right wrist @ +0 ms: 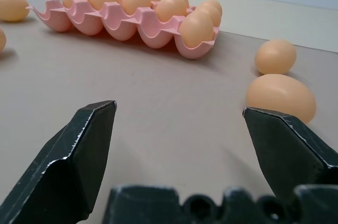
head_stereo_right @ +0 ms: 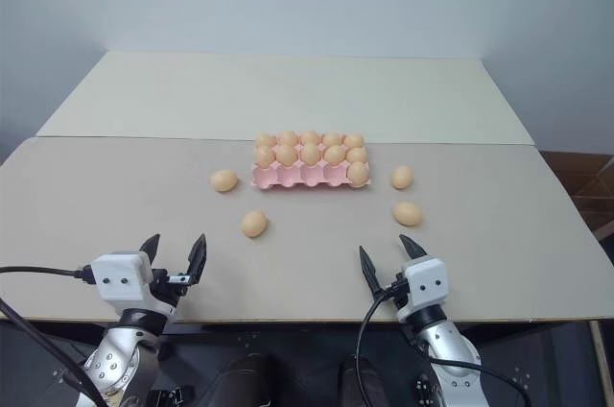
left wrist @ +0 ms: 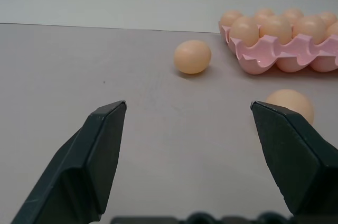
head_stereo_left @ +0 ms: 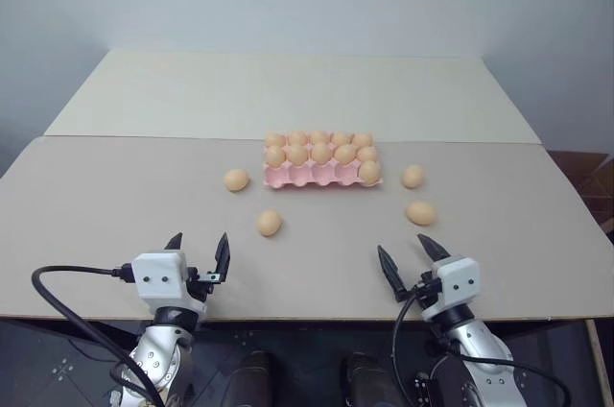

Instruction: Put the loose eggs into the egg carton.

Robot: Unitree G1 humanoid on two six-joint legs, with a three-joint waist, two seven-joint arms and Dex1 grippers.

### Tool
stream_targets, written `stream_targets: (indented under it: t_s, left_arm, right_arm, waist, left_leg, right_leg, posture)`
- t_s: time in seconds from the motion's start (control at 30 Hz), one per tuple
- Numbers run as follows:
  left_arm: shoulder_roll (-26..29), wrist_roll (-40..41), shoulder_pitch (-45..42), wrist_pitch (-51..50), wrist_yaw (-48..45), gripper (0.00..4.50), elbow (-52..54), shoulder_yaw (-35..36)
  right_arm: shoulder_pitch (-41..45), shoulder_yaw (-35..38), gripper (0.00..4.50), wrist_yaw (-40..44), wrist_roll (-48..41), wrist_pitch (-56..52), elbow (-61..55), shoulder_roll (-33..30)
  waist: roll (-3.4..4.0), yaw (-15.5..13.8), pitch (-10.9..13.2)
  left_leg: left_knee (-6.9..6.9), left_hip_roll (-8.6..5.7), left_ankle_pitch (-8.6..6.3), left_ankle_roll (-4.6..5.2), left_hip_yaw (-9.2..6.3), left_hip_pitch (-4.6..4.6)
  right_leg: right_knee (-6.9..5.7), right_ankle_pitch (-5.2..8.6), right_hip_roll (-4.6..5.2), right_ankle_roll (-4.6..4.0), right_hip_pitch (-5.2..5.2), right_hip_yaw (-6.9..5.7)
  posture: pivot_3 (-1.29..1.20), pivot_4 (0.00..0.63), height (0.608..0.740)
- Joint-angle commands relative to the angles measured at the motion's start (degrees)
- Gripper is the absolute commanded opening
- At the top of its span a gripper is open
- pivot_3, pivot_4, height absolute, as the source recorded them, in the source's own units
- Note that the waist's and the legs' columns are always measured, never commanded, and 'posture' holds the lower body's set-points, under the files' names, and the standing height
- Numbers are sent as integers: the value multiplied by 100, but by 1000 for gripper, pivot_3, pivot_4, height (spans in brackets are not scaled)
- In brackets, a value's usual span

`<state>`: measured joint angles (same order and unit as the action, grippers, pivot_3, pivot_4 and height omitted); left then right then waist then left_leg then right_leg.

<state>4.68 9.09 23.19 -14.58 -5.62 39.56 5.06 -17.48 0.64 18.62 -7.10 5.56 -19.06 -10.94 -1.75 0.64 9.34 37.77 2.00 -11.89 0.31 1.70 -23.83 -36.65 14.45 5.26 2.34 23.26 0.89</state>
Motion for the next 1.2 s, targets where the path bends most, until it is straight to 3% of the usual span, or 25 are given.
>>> stream_targets:
  t_s: [0.03, 0.4, 0.63, 0.8, 1.0, 1.2]
  left_arm:
    - [59, -15, 22, 320, -96, 4091, 80, 7]
    - [600, -29, 124, 479, -638, 4091, 151, -191]
    - [1171, 1196, -439, -1027, -1164, 4091, 616, -1]
    - [1829, 1270, -1295, -1986, -1226, 4091, 577, -100]
    - [2310, 1488, -2295, -2202, -1786, 4091, 377, -300]
    - [2669, 1687, -2994, -2167, -2527, 4091, -93, -517]
  right_arm:
    - [-40, 12, 4500, 23, -66, 144, -104, -13]
    - [-224, 8, 4500, 54, -34, 162, -176, -51]
    - [-485, 141, 4500, 35, -33, 125, -695, -231]
    - [-544, 335, 4500, -134, 139, 188, -894, -306]
    - [-300, 680, 4500, -269, 194, -937, -1440, -677]
    - [576, 1094, 4500, 217, -143, -2434, -1507, -1646]
  waist:
    - [0, 0, 0]
    - [0, 2, 0]
    - [3, -3, -1]
    - [4, -7, -2]
    - [5, -13, -2]
    - [5, -5, -2]
  left_leg:
    - [0, 0, 0, 0, 0, 0]
    - [0, 3, -1, -1, -1, 0]
    - [0, 12, -1, -1, -9, 1]
    - [0, 4, 0, 0, -10, 5]
    - [0, -2, 0, 0, -6, 7]
    - [1, -5, 1, 1, 5, 9]
  right_leg:
    - [0, 0, 0, 0, 0, 0]
    - [-1, 3, 1, -4, 3, 0]
    - [-3, 4, 1, -3, 3, -2]
    - [-6, 3, -4, -3, 0, -2]
    - [-7, -16, -3, -4, -4, 0]
    - [-8, -40, -6, -12, -7, -1]
  posture:
    - [0, 150, 740]
    - [0, 150, 740]
    - [0, 150, 740]
    - [0, 150, 740]
    - [0, 150, 740]
    - [0, 150, 740]
